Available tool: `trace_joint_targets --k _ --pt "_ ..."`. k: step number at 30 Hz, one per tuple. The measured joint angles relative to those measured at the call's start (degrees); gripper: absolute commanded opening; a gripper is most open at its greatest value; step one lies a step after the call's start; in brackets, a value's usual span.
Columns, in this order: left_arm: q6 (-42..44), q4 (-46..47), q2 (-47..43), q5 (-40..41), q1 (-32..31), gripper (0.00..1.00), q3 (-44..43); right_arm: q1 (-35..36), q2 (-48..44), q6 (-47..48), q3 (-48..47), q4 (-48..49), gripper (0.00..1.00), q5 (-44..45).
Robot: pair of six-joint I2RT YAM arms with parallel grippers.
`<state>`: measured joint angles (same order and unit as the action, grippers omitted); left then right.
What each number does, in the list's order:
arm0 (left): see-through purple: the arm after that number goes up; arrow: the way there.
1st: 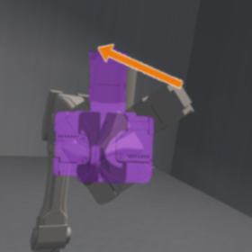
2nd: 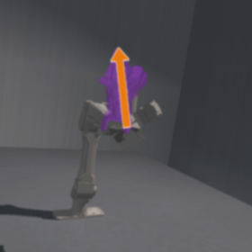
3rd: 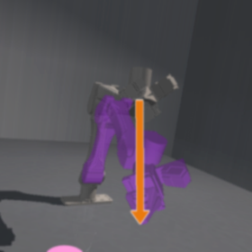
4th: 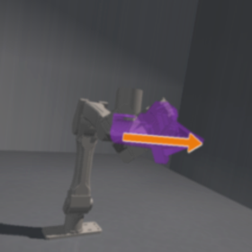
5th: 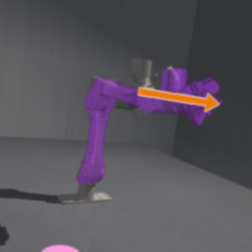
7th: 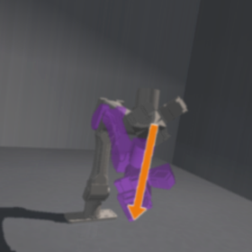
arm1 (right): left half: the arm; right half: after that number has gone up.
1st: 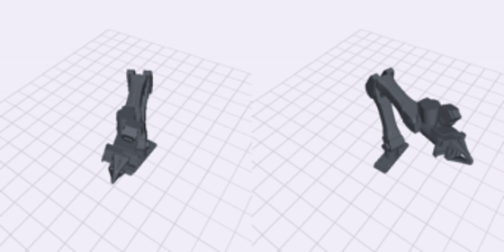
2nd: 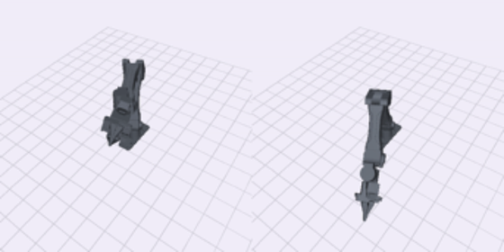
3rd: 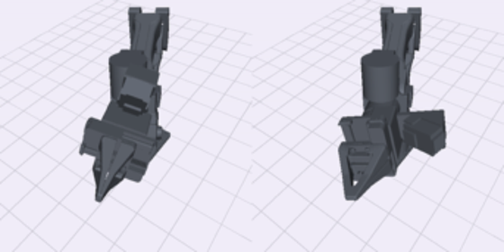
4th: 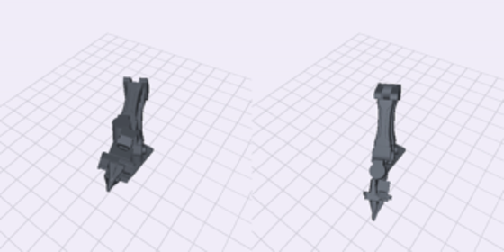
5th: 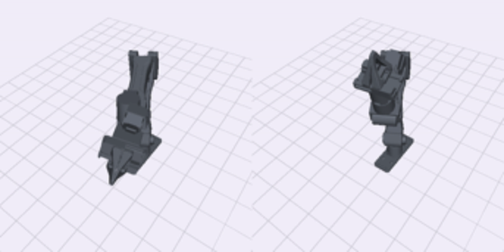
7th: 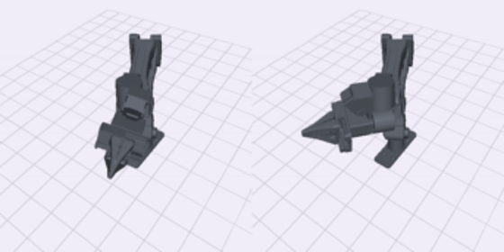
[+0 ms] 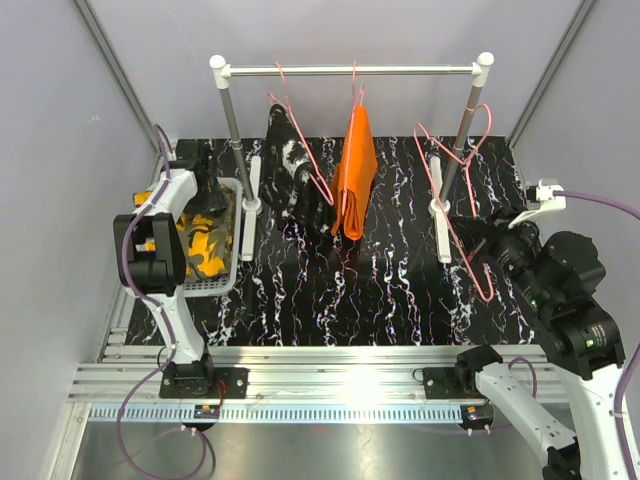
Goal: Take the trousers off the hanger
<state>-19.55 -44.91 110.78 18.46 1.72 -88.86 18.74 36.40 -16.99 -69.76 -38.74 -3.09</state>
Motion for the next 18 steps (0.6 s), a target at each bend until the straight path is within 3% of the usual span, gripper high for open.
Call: trace_joint_targets --k 9,18 --pt "0.17 -2.23 5.29 -0.2 0.28 0.99 -2.05 0.0 0.24 1.42 0.63 1.29 0.0 0.07" --pt "1.29 -10.19 -3.02 -2.36 0.11 0.99 -6.32 0.0 7.45 6.86 -1.31 1.62 0.0 4.79"
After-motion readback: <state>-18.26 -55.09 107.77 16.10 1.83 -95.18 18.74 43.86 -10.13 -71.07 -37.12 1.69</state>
